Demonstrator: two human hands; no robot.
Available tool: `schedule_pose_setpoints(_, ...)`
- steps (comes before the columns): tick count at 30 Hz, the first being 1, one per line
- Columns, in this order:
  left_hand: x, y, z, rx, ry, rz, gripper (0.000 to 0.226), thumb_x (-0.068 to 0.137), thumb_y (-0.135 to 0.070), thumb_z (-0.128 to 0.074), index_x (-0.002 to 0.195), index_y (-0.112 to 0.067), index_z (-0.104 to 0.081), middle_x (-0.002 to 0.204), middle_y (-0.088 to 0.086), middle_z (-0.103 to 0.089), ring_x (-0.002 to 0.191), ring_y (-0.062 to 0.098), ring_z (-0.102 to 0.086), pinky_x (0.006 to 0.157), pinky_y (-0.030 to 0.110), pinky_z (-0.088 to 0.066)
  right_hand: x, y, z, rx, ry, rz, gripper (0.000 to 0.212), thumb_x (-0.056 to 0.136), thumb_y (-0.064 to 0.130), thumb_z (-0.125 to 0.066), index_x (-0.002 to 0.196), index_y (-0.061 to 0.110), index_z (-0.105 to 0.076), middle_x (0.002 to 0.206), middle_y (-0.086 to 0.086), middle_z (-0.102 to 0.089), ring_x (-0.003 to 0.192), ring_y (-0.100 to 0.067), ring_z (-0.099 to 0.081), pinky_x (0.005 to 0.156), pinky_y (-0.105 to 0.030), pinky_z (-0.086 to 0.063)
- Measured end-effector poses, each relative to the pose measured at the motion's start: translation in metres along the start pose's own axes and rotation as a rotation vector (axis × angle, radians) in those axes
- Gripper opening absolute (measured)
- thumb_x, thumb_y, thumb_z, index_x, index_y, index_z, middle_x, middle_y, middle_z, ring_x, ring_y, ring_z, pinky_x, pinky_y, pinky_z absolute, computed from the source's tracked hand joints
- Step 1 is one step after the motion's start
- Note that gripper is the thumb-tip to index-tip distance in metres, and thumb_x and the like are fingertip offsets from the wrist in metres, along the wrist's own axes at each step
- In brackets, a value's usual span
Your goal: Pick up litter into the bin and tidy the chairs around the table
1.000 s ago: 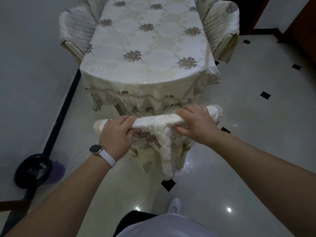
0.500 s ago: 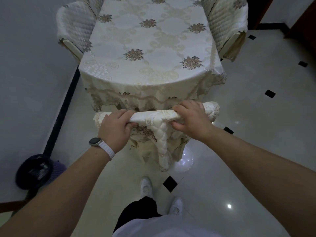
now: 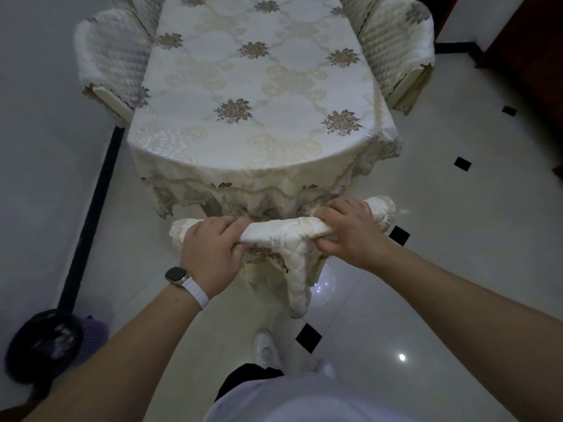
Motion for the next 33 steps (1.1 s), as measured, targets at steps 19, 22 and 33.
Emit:
schedule_pose_setpoints(19,-0.046,-0.007,-0.029,0.029,0.142,-0.14,0.041,0.078,-0.034,-0.05,0.111,-0.016,-0.068,0.1,0.004,-0.067,0.087,0.03,-0.061,0.073,0.038,-0.046,-0.053,0.017,-0.037,-0.045,0.129,-0.073,0.046,0.068,0.044,-0.059,0.107,0.021,-0.064,0.102,0.001,-0.059,0.096,-0.023,-0.051,0.086,-0.041,-0.033)
schedule_pose_setpoints(22,-0.054,-0.009,-0.03,0.013,0.119,-0.064,0.039,0.083,-0.036,-0.052,0.111,-0.014,-0.068,0.104,0.005,-0.067,0.09,0.031,-0.06,0.079,0.04,-0.046,-0.055,0.025,-0.034,-0.073,0.143,-0.096,0.047,0.069,0.045,-0.053,0.108,0.019,-0.064,0.104,0.0,-0.061,0.097,-0.026,-0.055,0.088,-0.045,-0.039)
schedule_pose_setpoints(33,-0.074,-0.017,0.001,-0.131,0.074,-0.007,0.05,0.088,-0.045,-0.051,0.121,-0.011,-0.067,0.122,0.008,-0.066,0.109,0.029,-0.062,0.091,0.043,-0.05,-0.088,0.046,-0.008,-0.107,0.071,-0.12,0.051,0.081,0.047,-0.047,0.12,0.017,-0.061,0.12,-0.001,-0.061,0.112,-0.025,-0.055,0.1,-0.042,-0.039)
Point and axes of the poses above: each hand's wrist, its own x-axis towards the middle knuckle, its own z-axis out of the back of the hand, y = z × x, the point moved 7 cm from there along x, towards the middle knuckle
